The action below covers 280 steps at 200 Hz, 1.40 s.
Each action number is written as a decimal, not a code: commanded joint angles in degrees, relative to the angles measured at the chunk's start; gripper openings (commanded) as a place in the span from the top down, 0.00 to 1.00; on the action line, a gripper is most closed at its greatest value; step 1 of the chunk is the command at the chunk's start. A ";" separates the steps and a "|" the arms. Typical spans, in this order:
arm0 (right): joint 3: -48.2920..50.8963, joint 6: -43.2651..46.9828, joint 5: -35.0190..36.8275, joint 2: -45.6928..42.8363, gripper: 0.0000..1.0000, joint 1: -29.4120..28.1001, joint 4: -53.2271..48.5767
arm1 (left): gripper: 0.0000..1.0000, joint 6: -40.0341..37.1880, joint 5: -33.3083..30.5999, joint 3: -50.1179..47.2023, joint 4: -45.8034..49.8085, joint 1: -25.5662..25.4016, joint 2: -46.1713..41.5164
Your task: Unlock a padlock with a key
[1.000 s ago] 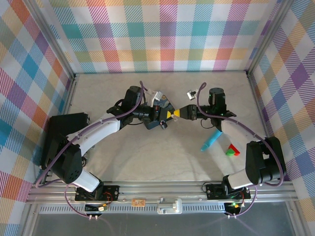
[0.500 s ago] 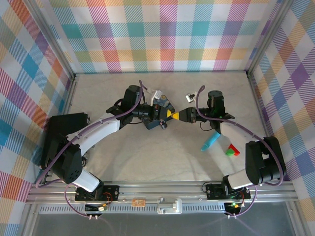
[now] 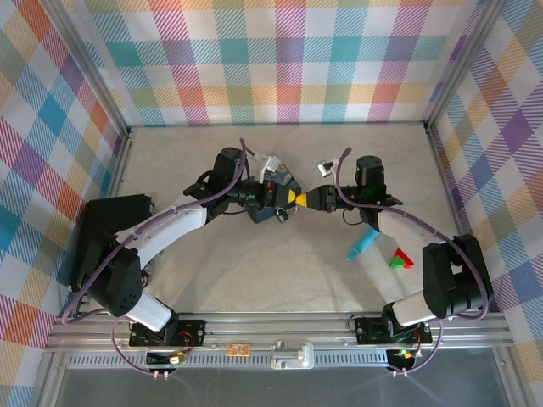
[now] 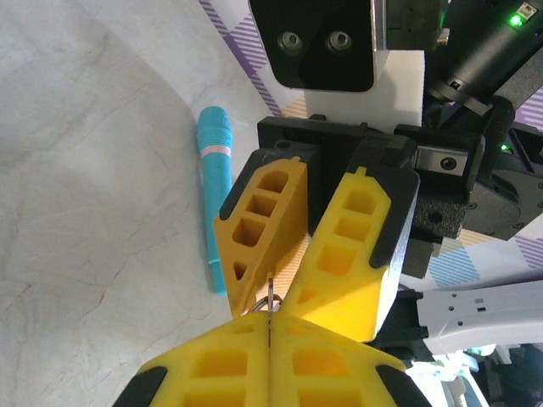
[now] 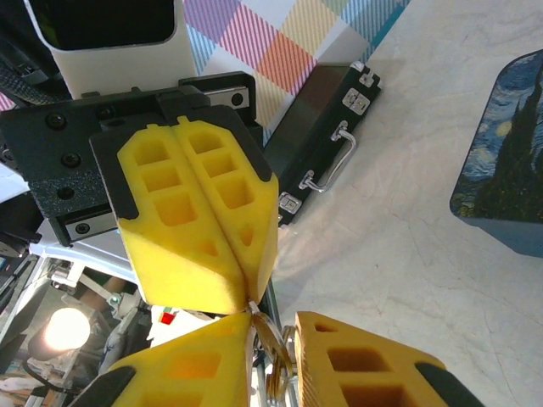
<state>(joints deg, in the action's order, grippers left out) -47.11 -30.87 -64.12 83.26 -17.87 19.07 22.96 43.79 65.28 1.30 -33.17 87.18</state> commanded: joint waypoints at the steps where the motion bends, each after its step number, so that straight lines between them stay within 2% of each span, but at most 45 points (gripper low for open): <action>1: 0.92 -0.32 -1.86 1.17 0.82 -0.68 2.26 | 1.00 0.94 2.15 -0.74 -2.75 0.65 -0.32; 26: 1.32 -0.50 -1.41 0.95 1.00 -0.72 2.67 | 1.00 1.15 1.92 -1.12 -3.06 0.65 -0.59; 50: 1.67 -0.90 -1.02 0.93 1.00 -0.70 3.07 | 1.00 1.11 0.42 -1.53 -2.80 0.73 -1.61; 65: 1.87 -1.44 -0.75 0.85 1.00 -0.67 3.51 | 1.00 1.35 -3.20 -1.73 -1.55 0.87 -2.56; 72: 1.85 -1.47 -0.16 0.85 1.00 -0.68 3.00 | 0.92 1.92 -5.22 -2.13 -1.33 1.06 -3.09; 83: 2.04 -1.37 1.09 0.63 1.00 -0.62 2.32 | 0.69 4.07 -10.04 -3.03 -1.38 1.50 -4.22; 89: 2.26 -1.16 2.29 0.48 1.00 -0.65 1.77 | 0.60 5.70 -12.63 -4.05 -2.18 1.68 -5.16; 104: 2.70 -1.03 5.20 0.06 1.00 -0.59 0.19 | 0.53 10.08 -19.23 -7.15 -4.86 1.64 -7.07; 132: 4.35 -3.13 11.01 0.06 1.00 -0.49 -0.31 | 0.52 21.30 -33.52 -17.28 -13.42 -0.14 -10.16; 142: 5.14 -3.82 12.61 -0.03 1.00 -0.50 0.06 | 0.52 23.32 -40.66 -20.70 -15.39 -2.81 -10.72; 157: 5.85 -4.19 15.13 -0.20 1.00 -0.41 -0.62 | 0.52 26.35 -52.09 -22.97 -13.21 -8.09 -10.36; 175: 6.42 -4.71 16.82 -0.21 1.00 -0.24 -1.39 | 0.51 29.42 -61.00 -24.25 -13.10 -13.10 -7.53; 221: 7.67 -6.10 18.51 -0.26 1.00 2.27 -2.82 | 0.51 29.37 -66.45 -17.85 -16.18 -17.14 6.27; 280: 9.29 -6.43 17.30 -1.97 1.00 4.22 -1.83 | 0.50 25.88 -71.12 -11.78 -20.02 -17.72 18.23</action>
<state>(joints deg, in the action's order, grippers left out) -38.46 -36.95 -45.71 83.07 -14.13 16.62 51.13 -23.00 51.42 -15.11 -50.41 102.02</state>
